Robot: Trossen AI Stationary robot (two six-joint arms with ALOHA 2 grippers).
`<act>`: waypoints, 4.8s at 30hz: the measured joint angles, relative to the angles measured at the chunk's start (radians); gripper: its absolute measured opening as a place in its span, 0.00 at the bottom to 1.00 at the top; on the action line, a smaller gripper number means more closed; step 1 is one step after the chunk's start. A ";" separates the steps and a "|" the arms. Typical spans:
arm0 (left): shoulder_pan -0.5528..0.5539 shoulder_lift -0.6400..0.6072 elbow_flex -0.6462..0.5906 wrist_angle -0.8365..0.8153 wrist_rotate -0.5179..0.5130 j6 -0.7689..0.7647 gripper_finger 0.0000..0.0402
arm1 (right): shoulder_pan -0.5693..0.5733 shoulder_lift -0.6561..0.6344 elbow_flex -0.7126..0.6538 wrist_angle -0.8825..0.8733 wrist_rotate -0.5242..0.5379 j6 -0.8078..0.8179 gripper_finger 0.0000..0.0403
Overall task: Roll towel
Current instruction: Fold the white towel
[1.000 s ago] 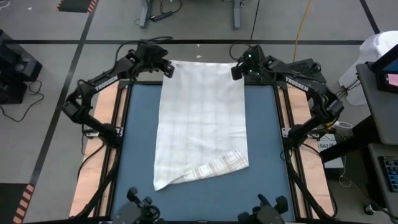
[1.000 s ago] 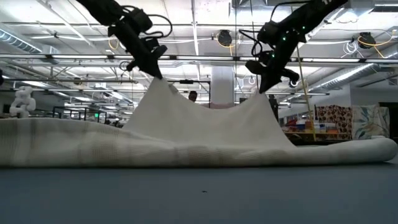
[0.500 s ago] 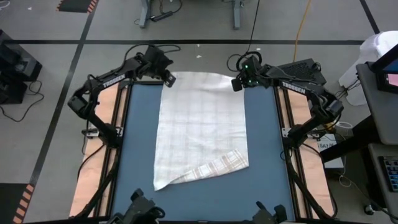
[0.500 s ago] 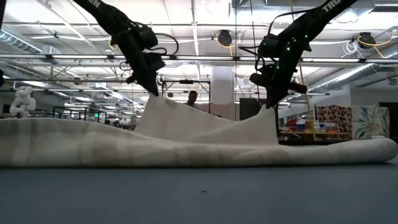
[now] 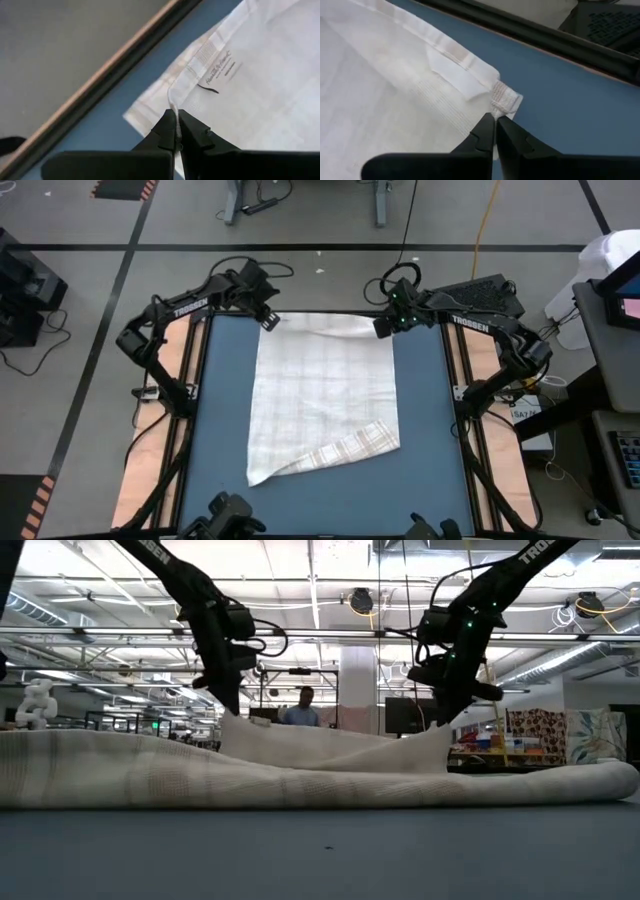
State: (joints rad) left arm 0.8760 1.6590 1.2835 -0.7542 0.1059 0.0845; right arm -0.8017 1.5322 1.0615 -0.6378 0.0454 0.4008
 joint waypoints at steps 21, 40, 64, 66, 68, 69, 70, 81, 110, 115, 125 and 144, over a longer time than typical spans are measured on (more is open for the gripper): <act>-0.088 0.001 -0.022 -0.185 0.067 -0.026 0.03 | 0.076 0.000 0.000 -0.229 -0.126 -0.079 0.01; -0.258 -0.018 -0.050 -0.452 0.323 -0.076 0.59 | 0.317 -0.072 0.000 -0.453 -0.333 0.082 0.41; -0.853 -0.022 -0.052 -0.208 0.190 -0.439 0.60 | 0.786 -0.105 -0.300 0.098 -0.207 0.627 0.26; -0.875 -0.020 -0.058 -0.160 0.179 -0.469 0.60 | 0.813 -0.105 -0.313 0.112 -0.167 0.669 0.24; -0.888 -0.017 -0.076 -0.122 0.178 -0.510 0.60 | 0.839 -0.105 -0.321 0.112 -0.110 0.712 0.22; -0.893 -0.017 -0.088 -0.112 0.175 -0.527 0.60 | 0.850 -0.105 -0.325 0.112 -0.086 0.734 0.22; -0.897 -0.017 -0.102 -0.109 0.173 -0.543 0.60 | 0.860 -0.105 -0.328 0.111 -0.066 0.751 0.21; -0.935 -0.022 -0.271 -0.116 0.127 -0.739 0.60 | 0.895 -0.034 -0.338 0.167 0.002 0.845 0.16; -1.035 -0.023 -0.281 0.023 0.066 -0.734 0.60 | 1.230 -0.006 -0.338 0.369 -0.315 0.970 0.13; -1.035 -0.023 -0.281 0.021 0.068 -0.735 0.60 | 1.332 -0.006 -0.338 0.435 -0.342 1.047 0.13; -1.081 -0.039 -0.281 0.010 0.120 -0.758 0.60 | 1.461 -0.014 -0.322 0.450 -0.306 1.276 0.20; -0.760 -0.369 -0.258 -0.161 -0.053 -0.533 0.60 | 0.860 -0.398 -0.237 -0.155 0.003 0.886 0.32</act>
State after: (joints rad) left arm 0.1157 1.2904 1.0256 -0.9156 0.0525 -0.4489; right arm 0.0585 1.1337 0.8242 -0.7925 0.0481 1.2870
